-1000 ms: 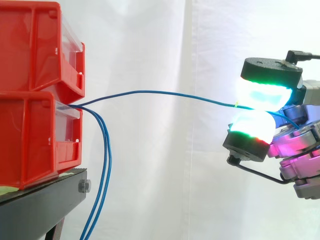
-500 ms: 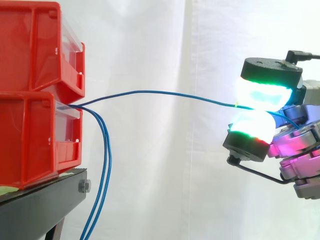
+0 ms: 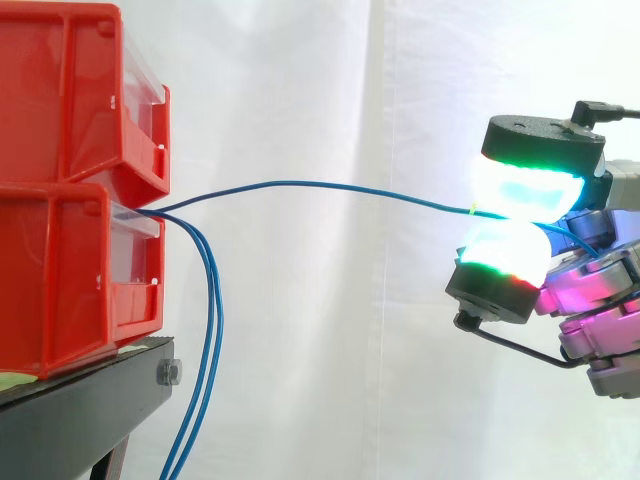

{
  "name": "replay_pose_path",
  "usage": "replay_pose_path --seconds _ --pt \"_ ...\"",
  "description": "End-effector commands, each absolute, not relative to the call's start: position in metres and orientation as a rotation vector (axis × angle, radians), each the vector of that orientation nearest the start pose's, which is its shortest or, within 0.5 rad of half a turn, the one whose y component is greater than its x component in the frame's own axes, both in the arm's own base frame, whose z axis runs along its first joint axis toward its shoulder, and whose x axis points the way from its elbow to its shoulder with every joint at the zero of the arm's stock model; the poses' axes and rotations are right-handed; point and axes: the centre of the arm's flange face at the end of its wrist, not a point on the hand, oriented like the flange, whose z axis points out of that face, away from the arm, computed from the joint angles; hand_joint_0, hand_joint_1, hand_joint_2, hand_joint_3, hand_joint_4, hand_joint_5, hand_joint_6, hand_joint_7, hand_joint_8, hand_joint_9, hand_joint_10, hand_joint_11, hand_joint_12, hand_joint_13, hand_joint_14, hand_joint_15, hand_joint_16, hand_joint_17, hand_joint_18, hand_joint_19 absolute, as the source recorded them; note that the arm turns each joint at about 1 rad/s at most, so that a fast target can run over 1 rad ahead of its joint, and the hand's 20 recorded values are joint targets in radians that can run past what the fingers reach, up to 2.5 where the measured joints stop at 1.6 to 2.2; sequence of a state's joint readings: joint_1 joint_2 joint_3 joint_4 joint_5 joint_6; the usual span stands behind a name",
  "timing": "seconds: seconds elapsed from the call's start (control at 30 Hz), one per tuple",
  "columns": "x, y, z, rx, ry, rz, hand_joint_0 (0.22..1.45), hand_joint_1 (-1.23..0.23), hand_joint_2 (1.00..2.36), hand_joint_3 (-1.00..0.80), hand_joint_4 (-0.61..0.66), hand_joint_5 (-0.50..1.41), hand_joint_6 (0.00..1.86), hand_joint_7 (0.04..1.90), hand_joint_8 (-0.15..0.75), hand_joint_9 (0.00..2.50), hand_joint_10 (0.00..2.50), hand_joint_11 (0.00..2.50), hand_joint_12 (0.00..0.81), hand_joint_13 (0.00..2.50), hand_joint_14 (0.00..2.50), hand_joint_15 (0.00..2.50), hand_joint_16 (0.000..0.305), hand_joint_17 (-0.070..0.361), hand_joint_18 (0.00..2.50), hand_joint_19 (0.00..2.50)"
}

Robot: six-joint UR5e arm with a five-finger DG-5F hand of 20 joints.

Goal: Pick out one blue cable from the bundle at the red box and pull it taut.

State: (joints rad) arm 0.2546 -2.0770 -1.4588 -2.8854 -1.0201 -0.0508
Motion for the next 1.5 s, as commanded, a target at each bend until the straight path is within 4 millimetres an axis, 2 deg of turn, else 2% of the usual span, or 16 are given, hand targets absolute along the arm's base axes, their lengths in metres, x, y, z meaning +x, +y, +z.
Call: replay_pose_path --seconds 0.0,0.17,0.3,0.4,1.47 --pt "0.6646 -0.0186 0.2731 1.352 1.132 0.851 0.72 -0.74 1.03 0.00 -0.26 -0.20 0.98 1.30 0.223 0.86 2.50 1.33 0.278 0.98 2.50 1.37 0.033 0.074 1.17 1.64" --pt "0.6646 -0.0186 0.2731 1.352 1.132 0.851 0.72 -0.75 1.03 0.01 -0.24 -0.19 0.98 1.30 0.235 0.88 2.50 1.27 0.280 0.98 2.50 1.30 0.032 0.073 1.20 1.61" --pt "0.6646 -0.0186 0.2731 1.352 1.132 0.851 0.72 -0.77 1.03 0.00 -0.24 -0.19 0.97 1.31 0.238 0.91 2.50 1.28 0.279 1.01 2.50 1.31 0.032 0.072 1.22 1.61" --pt "0.6647 -0.0176 0.2731 1.351 1.133 0.852 0.72 -0.77 1.03 0.01 -0.24 -0.19 0.97 1.33 0.256 0.93 2.50 1.39 0.299 1.02 2.50 1.32 0.033 0.073 1.24 1.64" --pt "0.6646 -0.0186 0.2731 1.352 1.132 0.851 0.72 -0.77 1.03 0.01 -0.24 -0.19 0.97 1.34 0.254 0.95 2.50 1.40 0.298 1.03 2.50 1.33 0.033 0.073 1.26 1.64"
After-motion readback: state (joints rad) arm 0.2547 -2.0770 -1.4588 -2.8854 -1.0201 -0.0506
